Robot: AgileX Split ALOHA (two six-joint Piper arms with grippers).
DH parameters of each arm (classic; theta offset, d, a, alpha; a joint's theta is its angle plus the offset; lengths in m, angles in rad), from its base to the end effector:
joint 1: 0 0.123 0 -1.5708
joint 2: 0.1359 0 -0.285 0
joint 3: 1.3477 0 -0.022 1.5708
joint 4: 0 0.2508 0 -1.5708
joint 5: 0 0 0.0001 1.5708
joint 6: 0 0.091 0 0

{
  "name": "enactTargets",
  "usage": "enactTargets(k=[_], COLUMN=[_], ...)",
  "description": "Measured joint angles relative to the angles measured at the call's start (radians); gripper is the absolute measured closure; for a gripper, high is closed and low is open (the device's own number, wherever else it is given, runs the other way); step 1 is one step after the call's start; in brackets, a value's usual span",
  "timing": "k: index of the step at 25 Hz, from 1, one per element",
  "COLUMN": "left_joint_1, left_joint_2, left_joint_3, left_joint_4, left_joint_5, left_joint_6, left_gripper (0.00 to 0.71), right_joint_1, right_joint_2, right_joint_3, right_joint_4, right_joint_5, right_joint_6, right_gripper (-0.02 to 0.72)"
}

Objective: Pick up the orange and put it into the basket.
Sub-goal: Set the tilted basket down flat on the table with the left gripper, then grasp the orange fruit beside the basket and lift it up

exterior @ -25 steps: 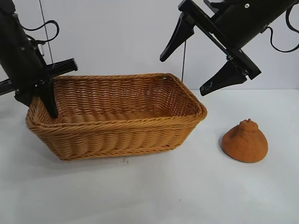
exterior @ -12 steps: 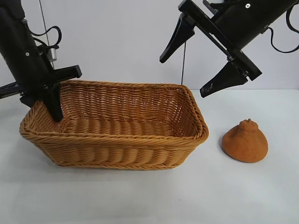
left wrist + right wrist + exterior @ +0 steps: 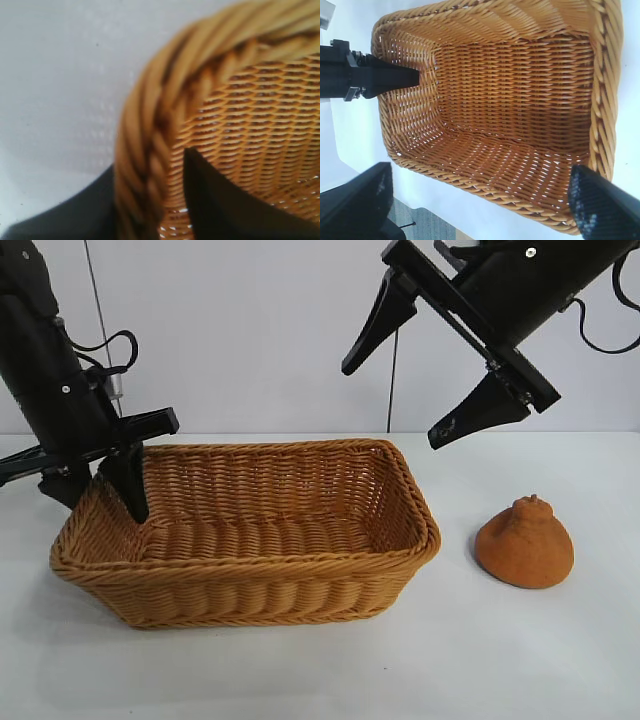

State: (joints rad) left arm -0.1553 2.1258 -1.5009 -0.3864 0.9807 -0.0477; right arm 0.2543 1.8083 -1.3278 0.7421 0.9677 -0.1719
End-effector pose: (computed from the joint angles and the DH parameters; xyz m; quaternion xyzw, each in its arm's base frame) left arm 0.4064 -0.0925 0.1470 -0.0497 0.9852 -0.1640 0.0091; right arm 0.3458 0.1423 0.2418 -0.0267 0.9425 0.3223 0.0844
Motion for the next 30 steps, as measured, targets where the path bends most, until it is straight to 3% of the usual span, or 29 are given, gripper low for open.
enactTargets(k=[4,9,15,19,25,30], left_joint_1=[0.000,0.007,0.100,0.143,0.143,0.141], left_joint_2=[-0.086,-0.210,-0.234,-0.247,-0.329,-0.490], left_joint_3=[-0.012,-0.020,-0.024,-0.024,-0.020,0.067], left_joint_4=[0.025,0.194,0.378,0.398,0.397,0.392], left_joint_5=[0.020,0.055,0.162,0.204,0.229,0.229], left_joint_6=[0.001,-0.012,-0.044,-0.046,-0.042,-0.039], left_gripper=[0.051,0.047,0.047,0.047,0.047,0.047], right_joint_1=[0.000,0.000,0.000,0.000,0.000,0.000], right_joint_2=[0.000,0.000,0.000,0.000,0.000,0.000], right_joint_3=[0.000,0.000,0.000,0.000,0.000,0.000], right_joint_4=[0.002,0.002,0.002,0.002,0.002,0.001], right_joint_5=[0.000,0.000,0.000,0.000,0.000,0.000], right_joint_6=[0.000,0.001,0.001,0.003,0.003,0.003], right_gripper=[0.052,0.052,0.052,0.052,0.052,0.052])
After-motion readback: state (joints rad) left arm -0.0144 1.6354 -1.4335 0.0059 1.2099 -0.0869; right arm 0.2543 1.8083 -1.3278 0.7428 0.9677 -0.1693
